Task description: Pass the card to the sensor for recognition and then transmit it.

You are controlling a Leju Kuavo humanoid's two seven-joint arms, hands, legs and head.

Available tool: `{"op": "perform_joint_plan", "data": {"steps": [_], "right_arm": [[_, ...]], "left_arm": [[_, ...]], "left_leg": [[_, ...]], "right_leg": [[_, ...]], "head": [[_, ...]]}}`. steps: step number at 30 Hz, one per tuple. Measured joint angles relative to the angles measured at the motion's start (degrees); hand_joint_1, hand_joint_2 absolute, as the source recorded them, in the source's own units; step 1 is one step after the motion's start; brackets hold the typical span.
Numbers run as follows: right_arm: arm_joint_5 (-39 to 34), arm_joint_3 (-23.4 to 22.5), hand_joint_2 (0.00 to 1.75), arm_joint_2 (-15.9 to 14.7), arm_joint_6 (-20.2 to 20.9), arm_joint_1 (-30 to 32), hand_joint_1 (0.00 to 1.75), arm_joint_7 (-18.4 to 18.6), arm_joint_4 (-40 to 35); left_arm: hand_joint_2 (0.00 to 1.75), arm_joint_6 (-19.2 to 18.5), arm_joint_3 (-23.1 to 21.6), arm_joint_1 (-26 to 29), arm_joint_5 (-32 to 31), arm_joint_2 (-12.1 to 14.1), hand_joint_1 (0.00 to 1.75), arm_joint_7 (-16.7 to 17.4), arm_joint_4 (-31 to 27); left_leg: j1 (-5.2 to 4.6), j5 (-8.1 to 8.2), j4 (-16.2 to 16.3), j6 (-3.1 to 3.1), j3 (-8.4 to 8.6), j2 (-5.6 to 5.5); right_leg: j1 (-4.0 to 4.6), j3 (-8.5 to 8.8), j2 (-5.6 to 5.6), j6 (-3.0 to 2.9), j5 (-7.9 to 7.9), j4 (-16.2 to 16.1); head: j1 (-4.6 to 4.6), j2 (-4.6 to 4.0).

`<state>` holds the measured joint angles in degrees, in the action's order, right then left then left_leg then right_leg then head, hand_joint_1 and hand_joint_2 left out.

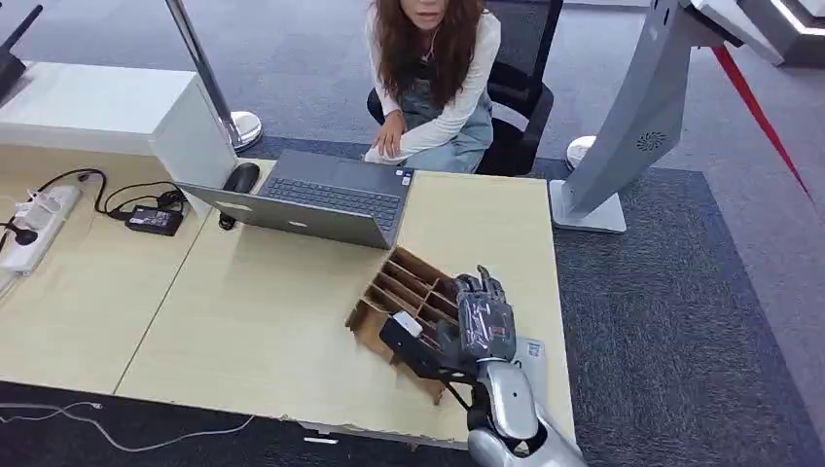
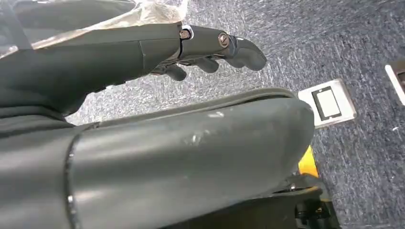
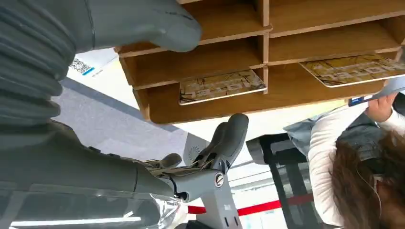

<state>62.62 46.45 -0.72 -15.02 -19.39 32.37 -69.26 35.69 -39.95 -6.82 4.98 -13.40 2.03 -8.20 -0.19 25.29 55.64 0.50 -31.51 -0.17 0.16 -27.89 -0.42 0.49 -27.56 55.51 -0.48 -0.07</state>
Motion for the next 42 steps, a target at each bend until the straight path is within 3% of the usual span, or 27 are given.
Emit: {"op": "perform_joint_plan", "data": {"steps": [11, 19, 20, 21, 22, 29, 33, 42], "right_arm": [[0.07, -0.13, 1.75, 0.39, -0.72, -0.21, 0.65, -0.74, 1.49], [0.07, -0.26, 1.75, 0.48, -1.03, -0.29, 0.75, -0.81, 1.81], [0.07, -0.31, 1.75, 0.48, -1.05, -0.29, 0.84, -0.81, 1.84], [0.07, -0.46, 1.75, 0.50, -1.07, -0.29, 1.43, -0.85, 1.86], [0.07, -0.61, 1.75, 0.57, -1.11, -0.30, 1.75, -0.96, 1.88], [0.07, -1.14, 1.75, 0.87, -2.67, -0.80, 1.75, -1.88, 2.36], [0.22, -1.14, 1.75, 0.96, -3.15, -1.01, 1.52, -2.03, 2.45], [0.53, -1.09, 1.75, 1.27, -4.04, -0.92, 1.47, -2.47, 3.47]], "left_arm": [[0.00, 0.46, 1.14, 0.10, -0.44, 0.00, 0.00, -0.20, 0.00], [0.00, 0.48, 1.42, 0.12, -0.44, -0.02, 0.00, -0.20, 0.02], [0.00, 0.48, 1.42, 0.12, -0.44, -0.02, 0.00, -0.22, 0.02], [0.00, 0.48, 1.42, 0.12, -0.44, -0.02, 0.00, -0.24, 0.02], [0.00, 0.48, 1.42, 0.12, -0.44, -0.02, 0.00, -0.28, 0.00], [0.00, 0.48, 2.10, 0.17, -0.61, -0.02, 0.00, -0.90, 0.02], [0.00, 0.61, 2.71, 0.20, -1.20, -0.07, 0.00, -1.16, 0.02], [0.00, 1.01, 4.04, 0.31, -2.19, -0.20, 0.00, -1.73, 0.00]], "left_leg": [[0.00, 0.00, 0.00, 0.00, 0.01, 0.00], [0.00, -0.01, 0.00, 0.00, 0.02, 0.00], [0.00, -0.01, 0.00, 0.00, 0.02, 0.00], [0.00, -0.01, 0.00, 0.00, 0.02, 0.00], [0.00, -0.01, 0.00, 0.00, 0.02, 0.00], [0.00, -0.01, 0.00, 0.00, 0.02, 0.00], [0.00, -0.01, 0.00, 0.00, 0.02, 0.00], [0.01, -0.01, 0.00, 0.00, 0.02, 0.01]], "right_leg": [[0.00, 0.00, 0.00, 0.00, 0.00, 0.00], [0.00, 0.01, 0.00, 0.00, 0.00, 0.00], [0.00, 0.01, 0.00, 0.00, 0.00, 0.00], [0.00, 0.01, 0.00, 0.00, 0.00, 0.00], [0.00, 0.01, 0.00, 0.00, 0.00, 0.00], [0.00, 0.01, 0.00, 0.00, 0.00, 0.00], [0.00, 0.01, 0.00, 0.00, 0.00, 0.00], [0.01, 0.01, 0.00, 0.00, 0.00, 0.00]], "head": [[0.00, 0.00], [0.00, 0.00], [0.00, 0.00], [0.00, 0.00], [0.00, 0.00], [0.00, 0.00], [0.00, 0.00], [-0.02, 0.00]]}}
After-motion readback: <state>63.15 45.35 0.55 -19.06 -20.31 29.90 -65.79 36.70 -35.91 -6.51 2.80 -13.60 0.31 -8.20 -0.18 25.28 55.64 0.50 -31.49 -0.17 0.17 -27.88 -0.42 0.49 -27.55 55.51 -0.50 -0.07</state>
